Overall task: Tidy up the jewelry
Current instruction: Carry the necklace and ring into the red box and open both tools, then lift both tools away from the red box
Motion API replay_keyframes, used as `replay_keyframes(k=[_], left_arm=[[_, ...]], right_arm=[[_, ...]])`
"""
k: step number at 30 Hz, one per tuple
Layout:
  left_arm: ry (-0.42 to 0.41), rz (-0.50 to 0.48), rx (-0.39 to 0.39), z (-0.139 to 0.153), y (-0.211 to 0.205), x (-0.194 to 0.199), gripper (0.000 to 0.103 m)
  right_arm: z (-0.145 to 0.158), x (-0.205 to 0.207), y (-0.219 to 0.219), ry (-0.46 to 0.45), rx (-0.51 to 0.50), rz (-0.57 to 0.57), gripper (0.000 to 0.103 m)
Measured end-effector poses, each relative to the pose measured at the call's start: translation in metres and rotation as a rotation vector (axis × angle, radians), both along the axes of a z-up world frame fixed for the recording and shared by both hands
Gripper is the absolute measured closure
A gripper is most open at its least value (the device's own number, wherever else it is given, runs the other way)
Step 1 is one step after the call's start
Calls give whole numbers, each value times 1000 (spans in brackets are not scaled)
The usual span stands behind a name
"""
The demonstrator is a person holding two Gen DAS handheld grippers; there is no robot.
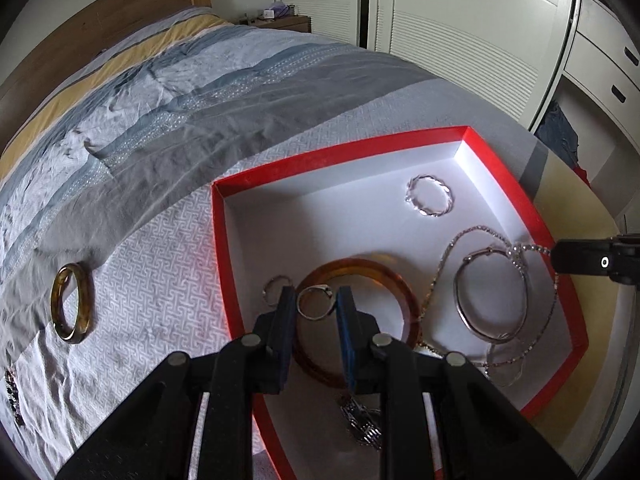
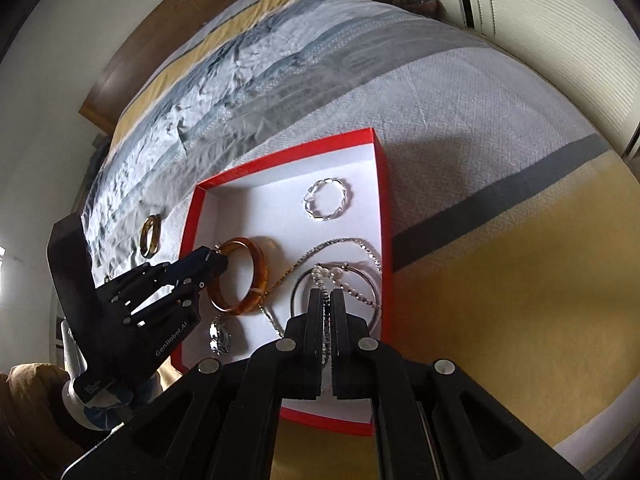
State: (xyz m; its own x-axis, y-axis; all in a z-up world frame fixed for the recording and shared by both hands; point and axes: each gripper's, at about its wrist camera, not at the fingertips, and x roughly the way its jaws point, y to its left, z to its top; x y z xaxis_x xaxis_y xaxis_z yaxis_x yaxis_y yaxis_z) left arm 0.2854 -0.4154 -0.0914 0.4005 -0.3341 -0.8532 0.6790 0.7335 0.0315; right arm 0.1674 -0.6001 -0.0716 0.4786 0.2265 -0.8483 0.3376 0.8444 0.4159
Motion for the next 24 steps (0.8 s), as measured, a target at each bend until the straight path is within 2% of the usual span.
replay_keyframes(k=[6, 13, 24], left_arm=[[4, -8, -12, 4, -1, -3, 83], [-17, 3, -48, 22, 11, -11, 83], [-48, 92, -109, 68, 66, -17, 83]], right_arm=[[-5, -8, -3, 8, -6, -18, 96], [6, -6, 3, -15, -33, -11, 90], [39, 4, 45, -66, -107, 54, 77]])
